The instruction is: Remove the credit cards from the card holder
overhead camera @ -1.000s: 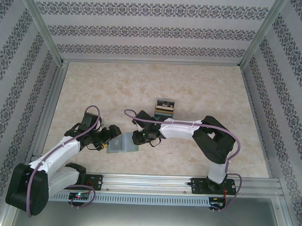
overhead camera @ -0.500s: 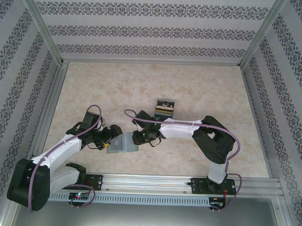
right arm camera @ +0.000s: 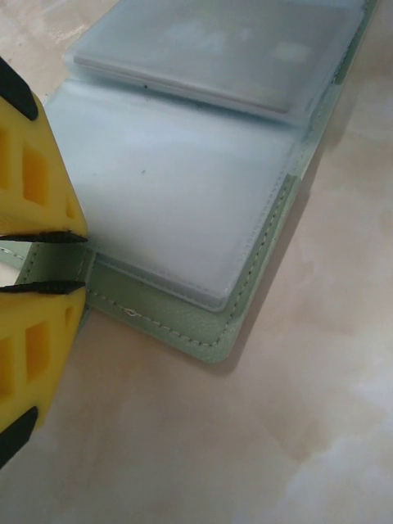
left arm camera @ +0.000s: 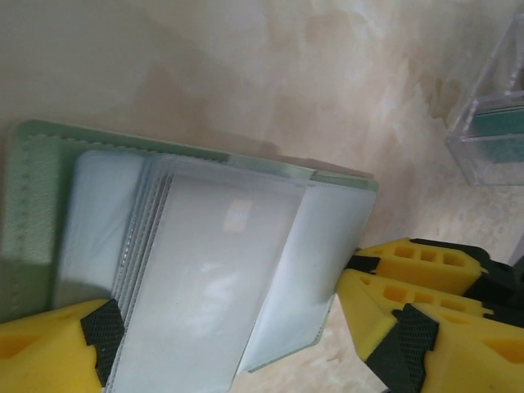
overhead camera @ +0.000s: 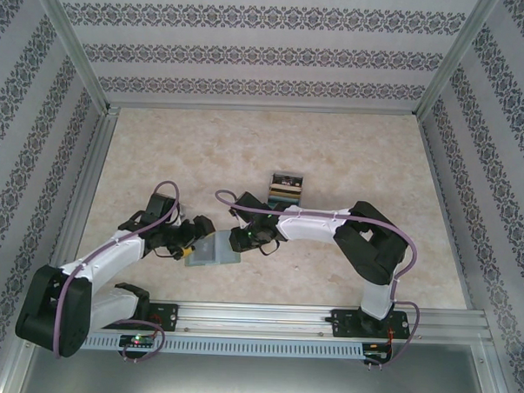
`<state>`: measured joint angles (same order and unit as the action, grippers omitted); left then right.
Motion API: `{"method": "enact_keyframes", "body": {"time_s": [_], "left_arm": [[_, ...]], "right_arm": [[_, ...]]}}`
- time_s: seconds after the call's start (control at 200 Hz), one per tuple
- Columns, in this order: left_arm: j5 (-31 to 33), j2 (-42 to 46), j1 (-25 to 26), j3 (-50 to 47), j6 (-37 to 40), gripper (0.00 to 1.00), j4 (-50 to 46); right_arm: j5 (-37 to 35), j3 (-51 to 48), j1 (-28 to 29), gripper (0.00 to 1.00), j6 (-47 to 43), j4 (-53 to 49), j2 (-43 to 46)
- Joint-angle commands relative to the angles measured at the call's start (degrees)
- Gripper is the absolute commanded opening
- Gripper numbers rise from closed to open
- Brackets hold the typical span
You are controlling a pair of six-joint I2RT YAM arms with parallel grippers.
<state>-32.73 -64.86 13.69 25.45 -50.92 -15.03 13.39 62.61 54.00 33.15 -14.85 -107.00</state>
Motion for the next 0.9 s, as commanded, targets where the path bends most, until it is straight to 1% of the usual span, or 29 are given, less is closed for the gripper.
{"method": "enact_keyframes", "body": {"time_s": [0.0,0.29,0.455,0.595,0.694,0.809,0.894], "left_arm": [[-3.06,-0.63,-0.58,-1.01,-1.11,0.91,4.84],[-5.93,-2.32,0.15,-1.41,-1.79,0.94,8.09],[-5.76,-1.76,0.58,-1.03,-1.64,0.96,7.92],[-4.38,-0.54,0.55,-0.52,-0.82,0.98,5.62],[-2.3,0.9,0.56,0.32,0.31,0.98,2.5],[-0.53,2.44,0.6,0.65,0.88,0.98,0.32],[0.28,3.07,0.63,0.51,0.86,0.98,-0.5]], "right_arm": [[1.37,-0.43,0.52,0.24,0.96,0.59,-3.07],[1.29,-0.42,0.59,0.24,1.03,0.43,-3.04],[1.21,-0.58,0.67,0.24,1.14,0.53,-3.01],[0.06,-0.74,0.56,0.25,1.14,-0.01,-2.31],[-2.08,-1.83,-0.39,0.27,1.51,-0.28,0.03],[-3.93,-4.91,-2.06,0.29,3.03,1.83,4.91],[-4.03,-6.43,-2.94,0.31,3.97,3.96,8.51]]}}
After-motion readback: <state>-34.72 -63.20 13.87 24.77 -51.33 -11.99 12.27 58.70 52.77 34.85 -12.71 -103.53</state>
